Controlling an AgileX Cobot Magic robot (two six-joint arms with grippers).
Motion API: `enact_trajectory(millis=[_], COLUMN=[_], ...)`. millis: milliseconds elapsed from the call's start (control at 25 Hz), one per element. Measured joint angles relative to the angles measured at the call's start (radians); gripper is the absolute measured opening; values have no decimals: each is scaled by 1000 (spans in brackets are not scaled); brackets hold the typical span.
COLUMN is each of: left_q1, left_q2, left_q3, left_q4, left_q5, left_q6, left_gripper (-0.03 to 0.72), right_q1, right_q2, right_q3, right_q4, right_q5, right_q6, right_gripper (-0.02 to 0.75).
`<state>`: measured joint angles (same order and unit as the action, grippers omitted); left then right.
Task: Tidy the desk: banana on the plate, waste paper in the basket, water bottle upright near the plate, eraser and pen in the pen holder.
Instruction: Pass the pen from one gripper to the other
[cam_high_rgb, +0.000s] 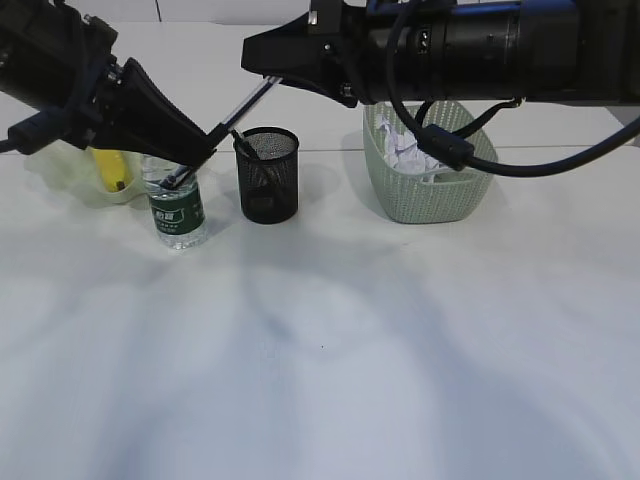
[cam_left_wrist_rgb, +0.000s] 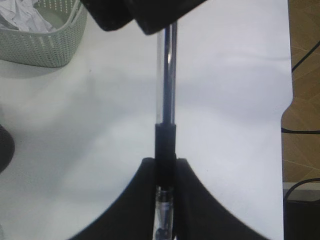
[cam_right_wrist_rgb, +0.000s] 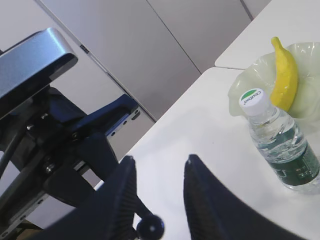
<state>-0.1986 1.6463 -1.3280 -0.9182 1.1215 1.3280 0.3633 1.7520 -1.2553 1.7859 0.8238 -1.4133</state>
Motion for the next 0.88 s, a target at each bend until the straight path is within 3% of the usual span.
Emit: enact_trajectory(millis=[880], left_q1=[0], left_q2=[0], left_q3=[0], left_q4=[-16], left_q5=[-20], left_q6=[4], left_gripper=[38], right_q1=[0], right_q2=[0], right_q3=[-2], right_q4=[0], right_q5=[-2], right_q6=[0], right_gripper=[241])
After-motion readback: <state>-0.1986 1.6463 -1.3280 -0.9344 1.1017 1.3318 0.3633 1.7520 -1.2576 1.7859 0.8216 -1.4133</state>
